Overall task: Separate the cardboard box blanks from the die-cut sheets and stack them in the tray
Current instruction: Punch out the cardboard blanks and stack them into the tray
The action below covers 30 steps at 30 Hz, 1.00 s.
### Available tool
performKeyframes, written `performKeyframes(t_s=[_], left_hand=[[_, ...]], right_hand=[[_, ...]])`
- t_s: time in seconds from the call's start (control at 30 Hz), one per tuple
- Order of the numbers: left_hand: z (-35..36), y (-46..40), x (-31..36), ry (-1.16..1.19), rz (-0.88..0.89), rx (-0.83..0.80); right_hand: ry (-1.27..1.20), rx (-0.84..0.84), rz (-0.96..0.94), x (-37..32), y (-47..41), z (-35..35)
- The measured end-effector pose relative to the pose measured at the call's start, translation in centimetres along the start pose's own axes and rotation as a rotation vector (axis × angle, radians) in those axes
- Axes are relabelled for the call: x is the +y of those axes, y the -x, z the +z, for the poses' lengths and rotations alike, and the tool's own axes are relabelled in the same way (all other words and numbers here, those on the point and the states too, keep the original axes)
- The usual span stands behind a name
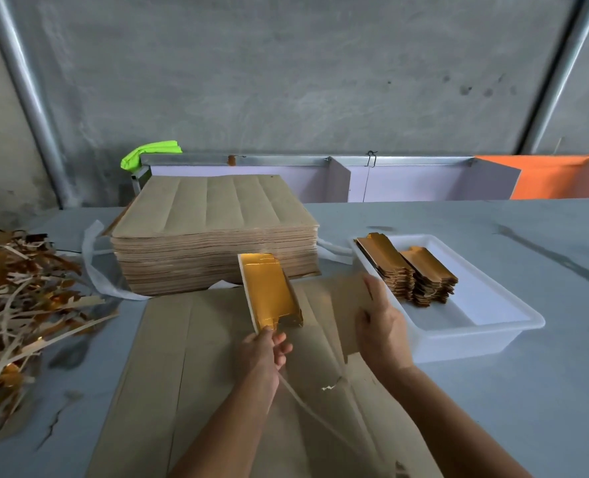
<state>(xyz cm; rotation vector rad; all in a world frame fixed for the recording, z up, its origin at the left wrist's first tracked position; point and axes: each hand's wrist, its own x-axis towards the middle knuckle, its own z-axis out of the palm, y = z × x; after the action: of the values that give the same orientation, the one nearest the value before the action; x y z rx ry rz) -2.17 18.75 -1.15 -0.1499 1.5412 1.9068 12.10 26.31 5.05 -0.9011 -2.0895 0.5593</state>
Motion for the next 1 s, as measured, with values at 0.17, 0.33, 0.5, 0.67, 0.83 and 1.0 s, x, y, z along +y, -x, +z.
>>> performKeyframes(t_s=[0.17, 0.33, 0.5, 0.67, 0.83, 1.0], left_hand=[[0.0, 0.1, 0.5, -0.085, 0.265, 0.073], [-0.1, 0.7, 1.4, -0.136, 0.423, -0.050], [0.4, 1.5, 1.8, -0.293, 0.546, -0.246], [0.8, 1.5, 3.0, -0.284, 0.494, -0.315], [0.8, 1.4, 3.6, -0.263, 0.433, -0.402], [1.1, 1.4, 3.5, -0.282, 0.444, -0.363]], right_hand=[[0.259, -0.097, -0.195, -2.0, -2.6, 1.6], [0.497, -0.243, -0.303, -3.3, -5.1, 4.3], [0.468, -0.362, -0.326, -4.1, -5.7, 6.2], [0.100, -0.484, -0.286, -3.3, -5.7, 6.2], [0.106, -0.624, -0.318, -3.0, -6.1, 5.6], [0.146, -0.527, -0.319, -3.2, -5.7, 6.0]])
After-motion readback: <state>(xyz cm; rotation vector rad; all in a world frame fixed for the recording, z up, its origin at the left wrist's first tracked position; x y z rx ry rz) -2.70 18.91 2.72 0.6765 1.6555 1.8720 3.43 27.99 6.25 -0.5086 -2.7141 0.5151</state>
